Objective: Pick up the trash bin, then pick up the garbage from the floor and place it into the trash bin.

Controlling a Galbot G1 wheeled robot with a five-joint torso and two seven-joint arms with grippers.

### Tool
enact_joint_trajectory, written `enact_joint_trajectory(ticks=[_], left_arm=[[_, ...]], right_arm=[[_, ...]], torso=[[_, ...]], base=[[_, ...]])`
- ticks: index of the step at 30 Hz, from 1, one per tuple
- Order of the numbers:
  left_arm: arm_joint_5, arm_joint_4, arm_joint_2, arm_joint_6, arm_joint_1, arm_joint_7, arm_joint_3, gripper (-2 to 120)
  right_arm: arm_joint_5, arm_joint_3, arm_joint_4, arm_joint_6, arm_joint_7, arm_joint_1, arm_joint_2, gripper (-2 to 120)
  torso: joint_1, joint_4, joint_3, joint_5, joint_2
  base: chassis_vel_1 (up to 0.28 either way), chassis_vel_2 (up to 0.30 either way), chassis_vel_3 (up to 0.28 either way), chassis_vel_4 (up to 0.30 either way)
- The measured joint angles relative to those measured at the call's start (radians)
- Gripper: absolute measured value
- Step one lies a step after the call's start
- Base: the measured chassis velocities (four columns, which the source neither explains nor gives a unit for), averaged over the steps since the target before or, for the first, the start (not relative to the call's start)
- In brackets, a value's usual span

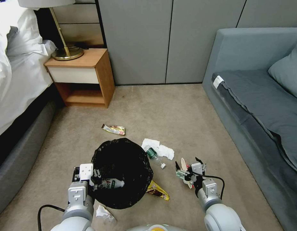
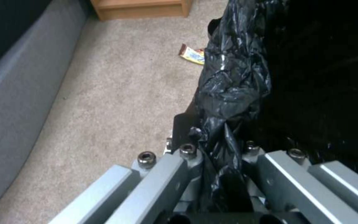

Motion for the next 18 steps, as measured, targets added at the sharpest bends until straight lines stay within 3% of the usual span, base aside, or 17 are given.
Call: enact_joint_trajectory(ticks=[18], left_arm=[[0.005, -0.005, -0.001, -0.003, 0.012, -0.001, -0.001, 1]], right_arm=[[0.014, 0.015, -0.355, 0.086, -0.08, 0.126, 0.027, 98]], torso=[[0.0, 0.0, 0.0, 0.0, 0.0]], base=[[0.0, 0.0, 0.0, 0.0]])
